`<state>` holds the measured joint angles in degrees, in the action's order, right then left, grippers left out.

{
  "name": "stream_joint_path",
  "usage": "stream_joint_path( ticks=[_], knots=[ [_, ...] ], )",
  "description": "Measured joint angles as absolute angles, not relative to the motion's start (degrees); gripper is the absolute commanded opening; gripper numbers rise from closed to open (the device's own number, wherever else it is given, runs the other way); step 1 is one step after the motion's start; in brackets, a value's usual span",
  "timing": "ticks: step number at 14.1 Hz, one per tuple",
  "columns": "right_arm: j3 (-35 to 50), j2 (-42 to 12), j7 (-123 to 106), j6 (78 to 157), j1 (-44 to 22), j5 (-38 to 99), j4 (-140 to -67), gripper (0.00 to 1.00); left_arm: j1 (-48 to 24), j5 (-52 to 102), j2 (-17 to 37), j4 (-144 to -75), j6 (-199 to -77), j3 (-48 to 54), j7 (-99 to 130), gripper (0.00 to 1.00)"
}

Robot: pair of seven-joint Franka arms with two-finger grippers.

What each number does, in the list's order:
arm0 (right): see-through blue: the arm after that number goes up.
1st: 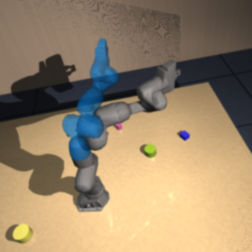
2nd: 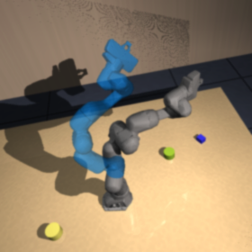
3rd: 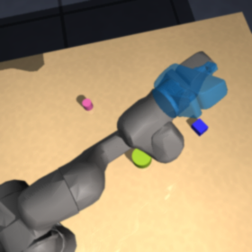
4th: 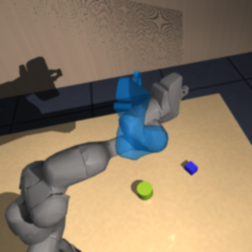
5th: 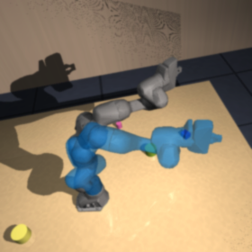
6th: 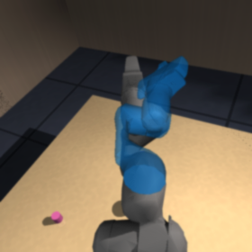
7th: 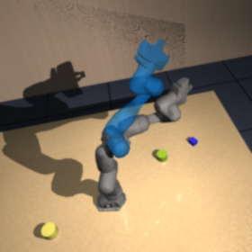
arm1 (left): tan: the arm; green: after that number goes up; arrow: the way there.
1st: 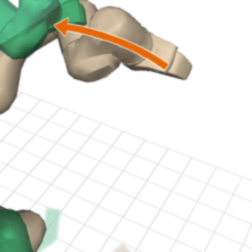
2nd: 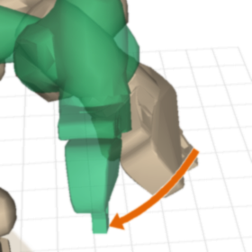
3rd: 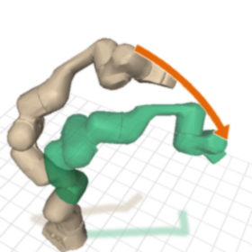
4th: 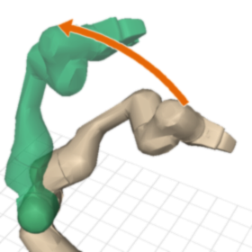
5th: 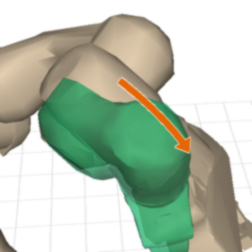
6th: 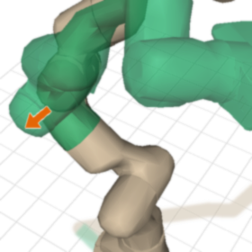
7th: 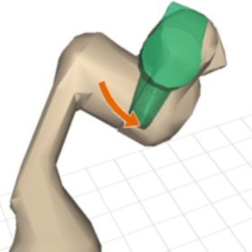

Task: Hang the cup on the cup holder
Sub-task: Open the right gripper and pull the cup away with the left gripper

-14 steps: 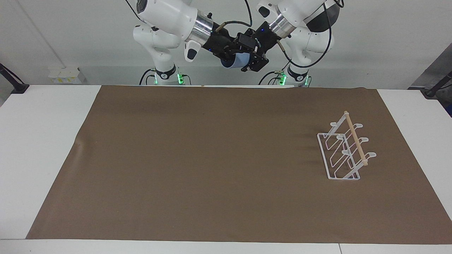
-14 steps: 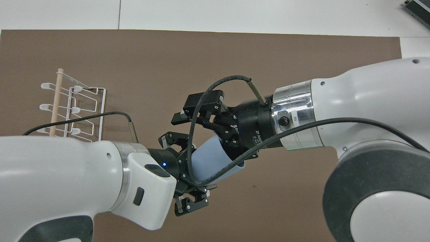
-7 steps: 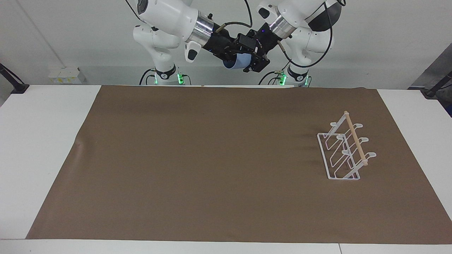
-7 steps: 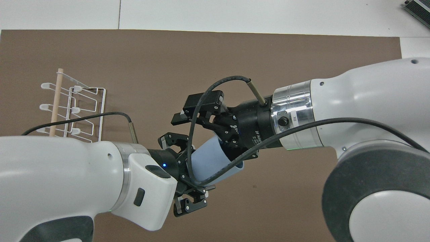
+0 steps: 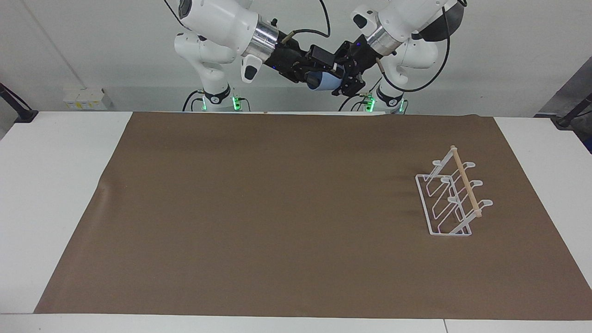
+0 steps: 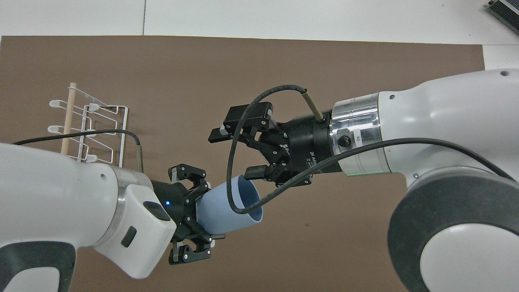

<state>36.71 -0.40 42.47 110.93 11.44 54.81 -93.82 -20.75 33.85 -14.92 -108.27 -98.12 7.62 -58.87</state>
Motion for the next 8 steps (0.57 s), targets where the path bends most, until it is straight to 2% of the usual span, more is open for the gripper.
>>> stream_joint_path(
  ticks=[4,8],
  knots=[
    [36.71,-0.63,41.57,111.14,11.44,54.81,-93.8,1.0,-17.12,32.87,-15.82,-108.27,-94.29,7.53,-62.34,0.0],
    [36.7,-0.63,41.0,111.23,11.45,54.81,-93.77,1.0,-14.46,23.1,-15.96,-108.27,-91.79,7.42,-63.17,0.0]
  ],
)
